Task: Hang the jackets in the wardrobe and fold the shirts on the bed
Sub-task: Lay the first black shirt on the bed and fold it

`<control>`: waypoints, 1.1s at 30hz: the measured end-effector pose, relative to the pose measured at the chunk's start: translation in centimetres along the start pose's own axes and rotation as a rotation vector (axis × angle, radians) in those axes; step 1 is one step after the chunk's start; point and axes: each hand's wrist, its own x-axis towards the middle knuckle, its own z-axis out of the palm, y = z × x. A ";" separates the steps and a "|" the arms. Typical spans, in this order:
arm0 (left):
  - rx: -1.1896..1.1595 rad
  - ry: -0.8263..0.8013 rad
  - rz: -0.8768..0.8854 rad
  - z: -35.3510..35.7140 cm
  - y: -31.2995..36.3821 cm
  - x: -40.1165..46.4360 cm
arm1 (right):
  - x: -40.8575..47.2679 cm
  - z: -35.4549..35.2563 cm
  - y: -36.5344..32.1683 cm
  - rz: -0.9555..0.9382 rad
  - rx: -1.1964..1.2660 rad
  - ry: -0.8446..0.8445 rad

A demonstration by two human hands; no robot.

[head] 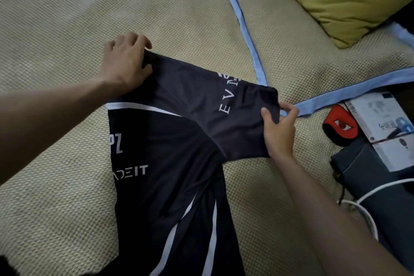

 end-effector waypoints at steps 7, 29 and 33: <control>0.135 -0.159 -0.019 0.9 -0.5 -0.5 | 0.1 -0.7 -1.3 -0.039 -0.010 -0.003; -0.508 -0.027 -0.486 0.0 -2.6 2.5 | 3.5 -0.2 -3.6 -0.023 -0.235 0.096; -0.128 0.064 -0.208 -0.4 -2.3 0.2 | 0.9 -1.4 -2.0 0.092 -0.100 -0.012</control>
